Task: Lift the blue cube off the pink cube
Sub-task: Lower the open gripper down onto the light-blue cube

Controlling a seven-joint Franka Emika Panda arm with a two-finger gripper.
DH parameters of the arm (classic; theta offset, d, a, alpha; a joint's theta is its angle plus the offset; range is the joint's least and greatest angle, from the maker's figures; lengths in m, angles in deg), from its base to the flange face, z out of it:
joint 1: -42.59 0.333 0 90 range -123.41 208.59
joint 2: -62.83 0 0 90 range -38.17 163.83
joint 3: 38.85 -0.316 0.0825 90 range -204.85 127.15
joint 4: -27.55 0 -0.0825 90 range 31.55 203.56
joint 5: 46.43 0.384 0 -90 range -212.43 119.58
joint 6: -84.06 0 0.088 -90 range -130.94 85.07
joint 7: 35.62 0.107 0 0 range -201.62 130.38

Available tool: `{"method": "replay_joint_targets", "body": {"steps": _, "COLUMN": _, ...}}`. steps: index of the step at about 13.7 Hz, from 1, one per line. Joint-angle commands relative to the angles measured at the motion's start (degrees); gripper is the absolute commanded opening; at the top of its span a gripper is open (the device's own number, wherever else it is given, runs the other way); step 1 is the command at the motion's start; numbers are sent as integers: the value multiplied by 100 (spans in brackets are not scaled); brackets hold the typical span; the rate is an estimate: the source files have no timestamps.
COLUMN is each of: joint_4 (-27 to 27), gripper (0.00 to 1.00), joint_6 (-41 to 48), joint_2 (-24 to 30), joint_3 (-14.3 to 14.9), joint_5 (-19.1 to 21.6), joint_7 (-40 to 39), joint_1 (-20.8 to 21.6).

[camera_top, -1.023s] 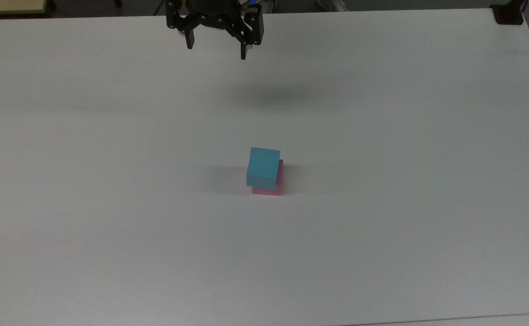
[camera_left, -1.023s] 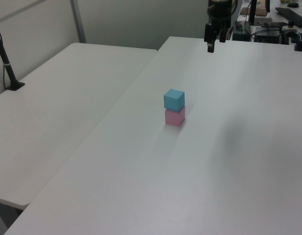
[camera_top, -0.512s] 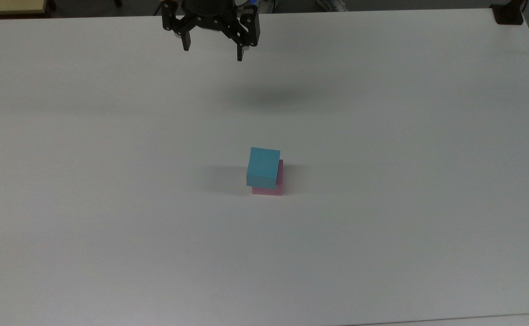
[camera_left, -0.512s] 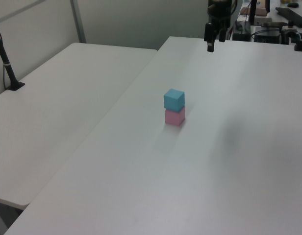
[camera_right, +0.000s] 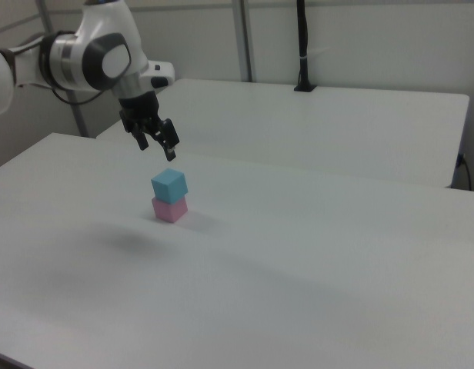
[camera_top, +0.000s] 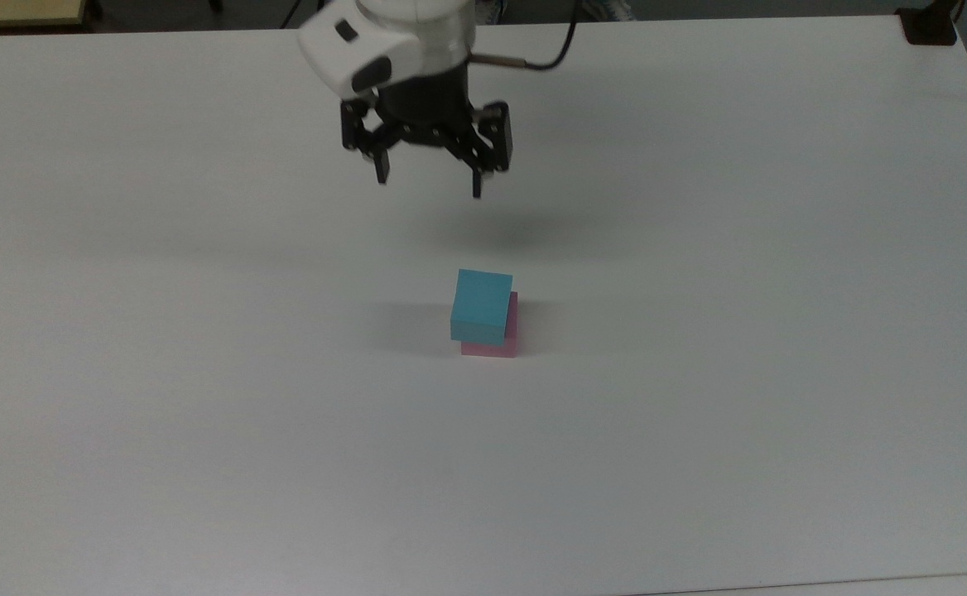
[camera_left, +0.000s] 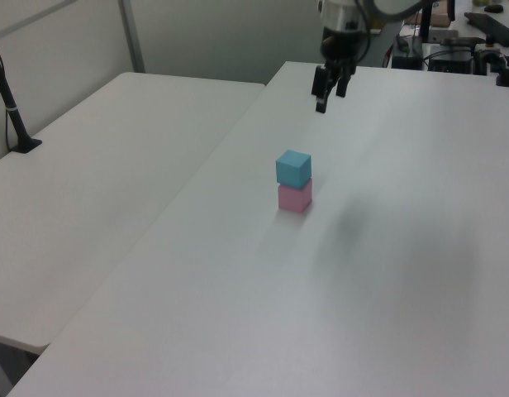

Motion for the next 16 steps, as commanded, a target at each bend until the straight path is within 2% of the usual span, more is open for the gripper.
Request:
{"method": "replay_joint_targets", "body": {"steps": 1, "joint_4": -28, "gripper": 100, "joint_6": -684, "joint_2": -524, "joint_3": 21, "joint_5": -32, "joint_7": 332, "joint_1": 275}}
{"method": "replay_joint_targets", "body": {"steps": 4, "joint_4": -36, "gripper": 100, "joint_6": -1211, "joint_2": -999, "joint_3": 21, "joint_5": -322, "joint_7": 437, "joint_1": 399}}
{"method": "replay_joint_targets", "body": {"steps": 10, "joint_4": -28, "gripper": 100, "joint_6": -1776, "joint_2": -1413, "joint_3": 21, "joint_5": -594, "joint_7": 824, "joint_1": 530}}
{"method": "replay_joint_targets", "body": {"steps": 12, "joint_4": -28, "gripper": 41, "joint_6": -1776, "joint_2": -1414, "joint_3": 13, "joint_5": -753, "joint_7": 772, "joint_1": 496}}
{"method": "replay_joint_targets", "body": {"steps": 13, "joint_4": -28, "gripper": 29, "joint_6": -1767, "joint_2": -1388, "joint_3": 12, "joint_5": -744, "joint_7": 754, "joint_1": 478}}
{"method": "replay_joint_targets", "body": {"steps": 16, "joint_4": -28, "gripper": 28, "joint_6": -1505, "joint_2": -1019, "joint_3": 21, "joint_5": -665, "joint_7": 491, "joint_1": 259}}
